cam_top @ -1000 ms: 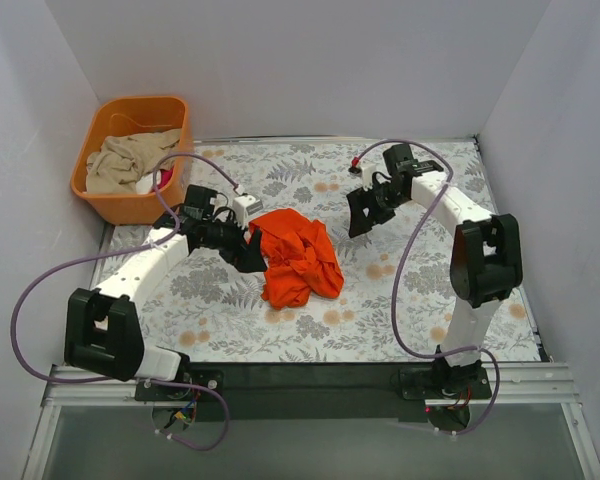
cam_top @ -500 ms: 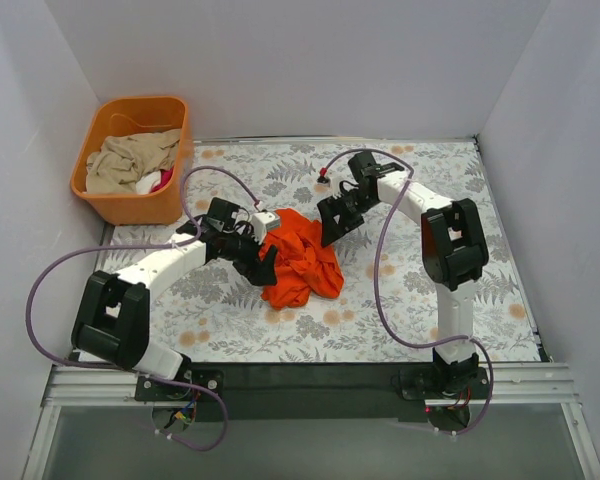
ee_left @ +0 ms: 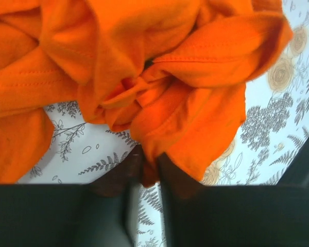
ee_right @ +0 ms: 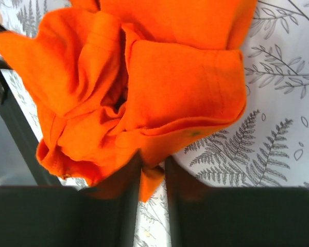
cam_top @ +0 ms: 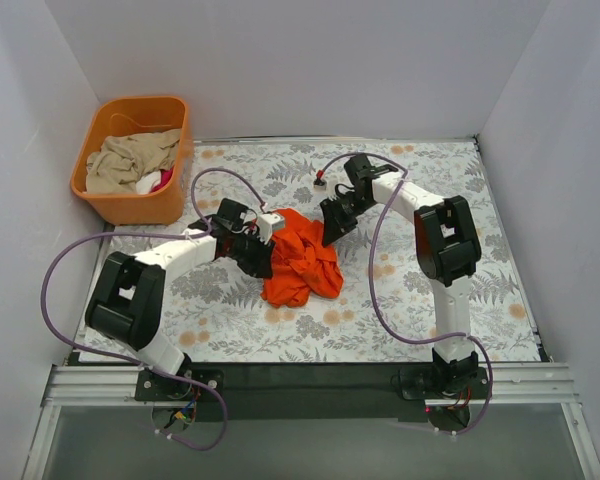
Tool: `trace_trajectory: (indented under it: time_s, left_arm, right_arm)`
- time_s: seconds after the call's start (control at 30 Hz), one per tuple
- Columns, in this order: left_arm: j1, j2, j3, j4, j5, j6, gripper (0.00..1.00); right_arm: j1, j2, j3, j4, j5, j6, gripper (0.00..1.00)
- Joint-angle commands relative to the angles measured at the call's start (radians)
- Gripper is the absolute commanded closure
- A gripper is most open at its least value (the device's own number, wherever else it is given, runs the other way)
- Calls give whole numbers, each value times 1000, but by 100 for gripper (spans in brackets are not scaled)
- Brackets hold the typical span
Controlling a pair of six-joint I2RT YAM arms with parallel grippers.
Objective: Fold and stack the t-shirts
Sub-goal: Flatten the tshirt out
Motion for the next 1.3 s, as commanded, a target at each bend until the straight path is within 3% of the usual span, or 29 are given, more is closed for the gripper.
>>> trace_trajectory:
  time_s: [0.0, 0.07, 0.2, 0.33, 0.53, 0.73, 0.8, 0.9, 0.97, 1.1, 1.2, 1.23, 1.27]
  left_arm:
    - [-4, -19, 53, -12, 18, 7, 87]
    - [8, -19, 95, -30, -11, -32, 100]
    - [97, -26, 228, -121, 10, -66, 100]
    - [187, -23, 383, -123, -42, -40, 100]
    - [269, 125, 722, -28, -143, -120, 100]
    - [329, 210, 1034, 92, -73, -183, 100]
    - [329, 193, 1052, 104, -56, -163, 100]
    - [333, 91, 936, 120, -10, -102, 100]
    - [333, -29, 744, 109, 46, -16, 100]
    - [332, -210, 392, -41, 38, 194, 100]
    - [333, -314, 170, -192, 63, 390, 100]
    - [332, -345, 123, -219, 74, 445, 97]
    - [329, -371, 68, -228, 79, 466, 83]
  right_arm:
    - [2, -43, 32, -2, -67, 13, 83]
    - [-19, -79, 27, -5, -78, 21, 99]
    - [-122, -168, 18, -5, -102, 29, 99]
    - [-309, -228, 81, -10, -135, 56, 99]
    - [-511, -210, 356, -7, -162, 102, 99]
    - [-579, -236, 503, 15, -151, 92, 99]
    - [-588, -273, 514, 19, -150, 81, 99]
    - [-605, -357, 409, 18, -155, 52, 99]
    - [-605, -438, 293, 15, -129, -8, 99]
    - [-605, -567, -93, -4, -55, -141, 99]
    - [-601, -624, -277, -56, 34, -250, 99]
    - [-601, -633, -320, -64, 57, -270, 99]
    - [-601, -643, -356, -74, 92, -290, 99]
